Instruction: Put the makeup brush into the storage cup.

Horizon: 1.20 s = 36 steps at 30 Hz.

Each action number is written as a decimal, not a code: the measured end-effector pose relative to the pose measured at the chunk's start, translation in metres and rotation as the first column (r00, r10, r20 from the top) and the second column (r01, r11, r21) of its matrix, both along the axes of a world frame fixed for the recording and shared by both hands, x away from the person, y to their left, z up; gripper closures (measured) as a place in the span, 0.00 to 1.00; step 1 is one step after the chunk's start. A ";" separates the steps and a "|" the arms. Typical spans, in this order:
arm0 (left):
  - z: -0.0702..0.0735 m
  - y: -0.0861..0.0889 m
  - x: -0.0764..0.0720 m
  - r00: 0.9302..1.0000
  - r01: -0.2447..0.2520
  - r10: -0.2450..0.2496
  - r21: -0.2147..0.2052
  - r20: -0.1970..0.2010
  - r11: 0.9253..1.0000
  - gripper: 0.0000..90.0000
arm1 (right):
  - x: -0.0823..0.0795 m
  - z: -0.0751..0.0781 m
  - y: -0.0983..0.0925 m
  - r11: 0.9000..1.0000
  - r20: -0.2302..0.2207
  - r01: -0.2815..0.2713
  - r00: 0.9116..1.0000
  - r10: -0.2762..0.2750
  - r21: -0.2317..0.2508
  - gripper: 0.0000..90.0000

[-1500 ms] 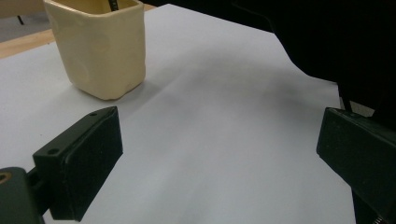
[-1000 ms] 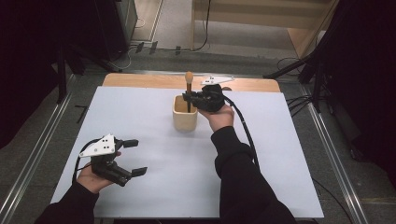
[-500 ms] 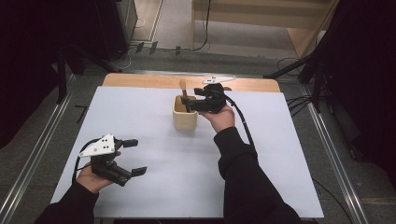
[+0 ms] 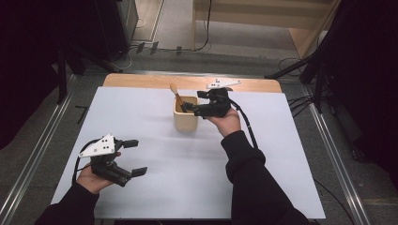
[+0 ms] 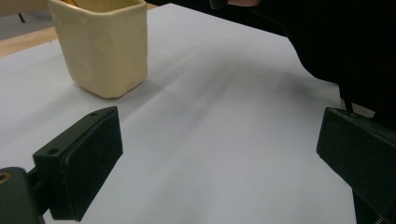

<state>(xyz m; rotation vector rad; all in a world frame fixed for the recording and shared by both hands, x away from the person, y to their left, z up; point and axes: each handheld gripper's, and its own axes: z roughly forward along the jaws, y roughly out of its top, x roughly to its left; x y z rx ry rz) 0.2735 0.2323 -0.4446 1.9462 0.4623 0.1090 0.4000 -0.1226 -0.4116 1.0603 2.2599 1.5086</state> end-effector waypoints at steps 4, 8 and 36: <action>0.000 0.000 0.000 1.000 -0.002 0.002 0.000 -0.002 1.000 0.01 | -0.006 0.001 0.000 1.000 0.018 -0.009 1.000 0.009 -0.014 0.26; 0.000 0.000 0.000 1.000 -0.004 0.004 -0.002 -0.002 1.000 0.01 | -0.013 0.001 -0.001 1.000 0.029 -0.027 0.999 0.027 -0.011 0.26; 0.001 0.001 0.001 0.999 -0.029 0.029 -0.015 -0.021 0.999 0.02 | -0.056 -0.015 -0.019 0.996 0.069 -0.080 0.995 0.078 0.034 0.17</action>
